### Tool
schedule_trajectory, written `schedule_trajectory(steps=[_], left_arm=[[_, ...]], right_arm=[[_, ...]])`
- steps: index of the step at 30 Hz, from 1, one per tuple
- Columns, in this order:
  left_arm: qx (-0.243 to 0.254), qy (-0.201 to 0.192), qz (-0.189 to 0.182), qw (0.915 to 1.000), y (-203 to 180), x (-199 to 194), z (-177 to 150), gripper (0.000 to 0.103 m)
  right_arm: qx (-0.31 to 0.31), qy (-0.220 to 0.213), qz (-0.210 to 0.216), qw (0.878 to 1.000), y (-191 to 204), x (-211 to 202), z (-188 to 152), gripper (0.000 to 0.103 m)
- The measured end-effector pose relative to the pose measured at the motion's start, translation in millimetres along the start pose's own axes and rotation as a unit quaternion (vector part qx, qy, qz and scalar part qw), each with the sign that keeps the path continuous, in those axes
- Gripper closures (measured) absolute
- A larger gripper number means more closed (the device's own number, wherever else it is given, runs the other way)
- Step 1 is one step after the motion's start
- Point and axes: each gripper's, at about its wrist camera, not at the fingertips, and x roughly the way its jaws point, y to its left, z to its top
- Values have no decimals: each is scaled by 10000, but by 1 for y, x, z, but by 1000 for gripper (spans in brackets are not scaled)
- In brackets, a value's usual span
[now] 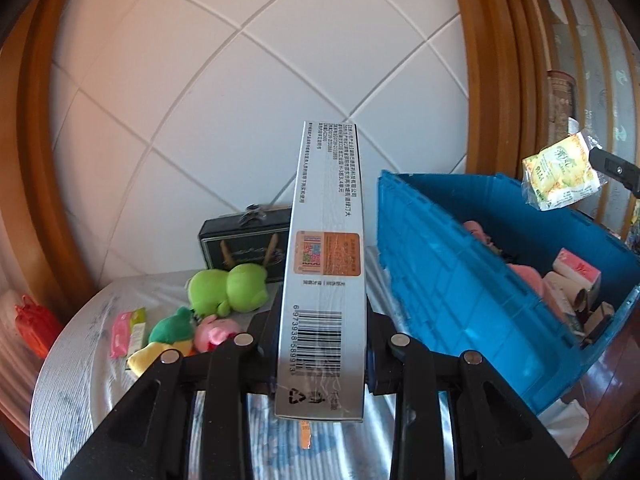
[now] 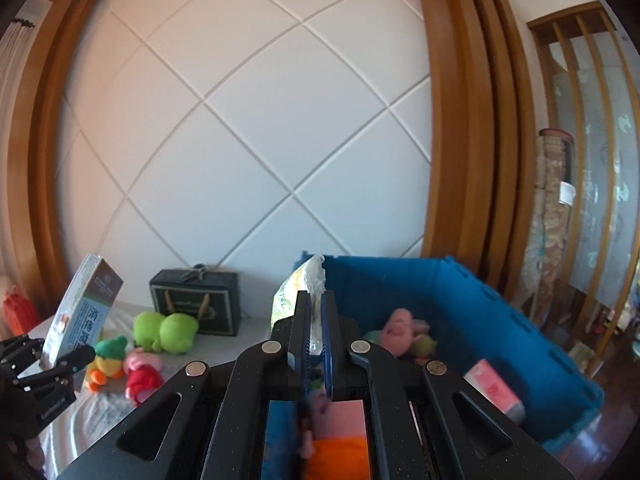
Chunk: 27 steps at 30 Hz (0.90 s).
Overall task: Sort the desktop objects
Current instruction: 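Carry the box and snack packet over the blue bin and release them inside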
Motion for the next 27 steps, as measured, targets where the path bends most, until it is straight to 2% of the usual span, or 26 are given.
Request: schedule_trajectory(steps=[5, 9, 13, 19, 27], left_arm=[[302, -182, -578, 9977, -86, 4, 23, 74], [480, -49, -815, 9955, -144, 13, 33, 74], [661, 201, -976, 9928, -191, 26, 28, 74], [821, 488, -1062, 9897, -234, 41, 18, 74], [785, 793, -1068, 9880, -247, 57, 14, 74]], right_arm=[[25, 94, -570, 9983, -68, -3, -12, 98], [74, 227, -763, 9968, -113, -2, -27, 98], [136, 366, -850, 9956, -150, 5, -39, 98], [232, 677, -826, 9940, -190, 24, -57, 98], [179, 1115, -856, 9899, -205, 53, -77, 98]])
